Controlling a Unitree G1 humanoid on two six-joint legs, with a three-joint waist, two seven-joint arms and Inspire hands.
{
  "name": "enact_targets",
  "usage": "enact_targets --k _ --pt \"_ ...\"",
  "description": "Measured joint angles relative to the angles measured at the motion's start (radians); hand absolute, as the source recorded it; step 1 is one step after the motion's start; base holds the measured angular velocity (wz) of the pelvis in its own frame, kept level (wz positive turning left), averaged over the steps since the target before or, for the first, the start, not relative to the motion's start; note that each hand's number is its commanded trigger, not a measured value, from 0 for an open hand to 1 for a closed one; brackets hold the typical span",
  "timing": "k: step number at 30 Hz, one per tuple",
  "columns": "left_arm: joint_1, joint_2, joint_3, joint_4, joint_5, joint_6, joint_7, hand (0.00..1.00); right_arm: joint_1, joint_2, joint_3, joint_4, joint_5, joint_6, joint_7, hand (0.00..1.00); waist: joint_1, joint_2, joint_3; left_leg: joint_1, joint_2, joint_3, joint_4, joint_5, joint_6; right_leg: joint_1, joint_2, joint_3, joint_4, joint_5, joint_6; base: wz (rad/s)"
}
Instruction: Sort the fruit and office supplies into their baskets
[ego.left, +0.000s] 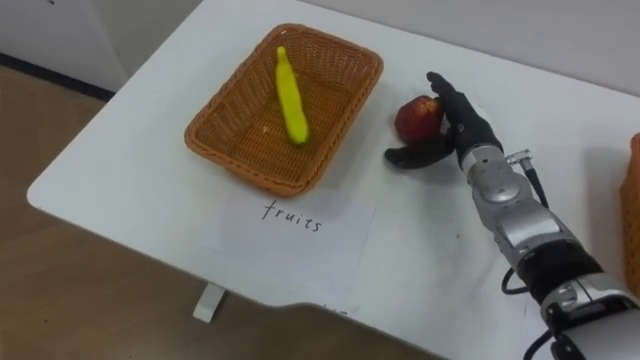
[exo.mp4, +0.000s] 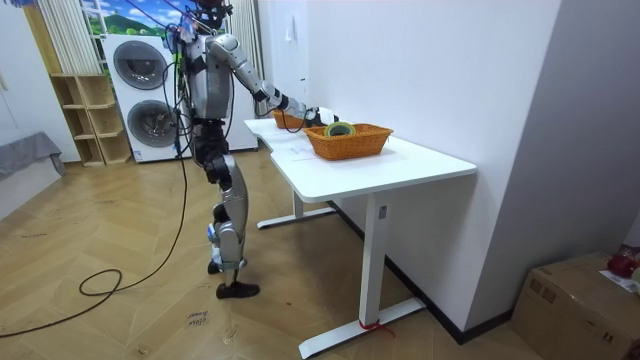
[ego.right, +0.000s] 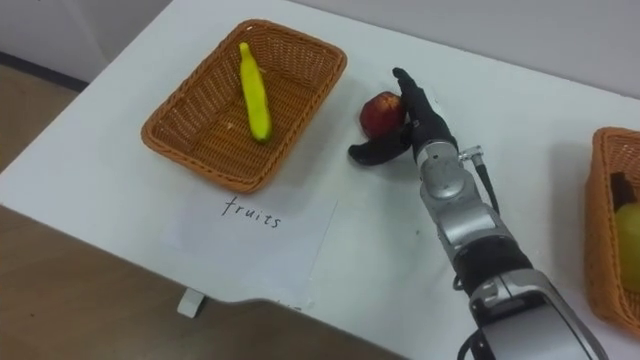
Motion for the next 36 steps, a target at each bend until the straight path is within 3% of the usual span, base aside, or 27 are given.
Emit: enact_targets --k 8,36 --pt "-0.017 0.001 -0.001 -0.001 0.000 0.000 -0.003 0.00 -0.001 0.000 0.001 0.005 -0.002 0.000 -0.007 0.00 0.003 -0.004 0.0058 -0.005 0.000 0.000 -0.002 0.000 0.000 0.000 -0.001 -0.003 0.000 0.000 0.000 0.00" --pt "-0.015 0.001 -0.009 -0.001 0.000 0.002 0.003 0.00 -0.048 0.021 -0.039 0.048 -0.019 0.002 -0.075 0.00 0.009 0.000 0.0066 -0.018 0.000 -0.003 0.001 0.004 0.001 -0.019 -0.003 -0.005 -0.001 0.002 -0.003 0.00"
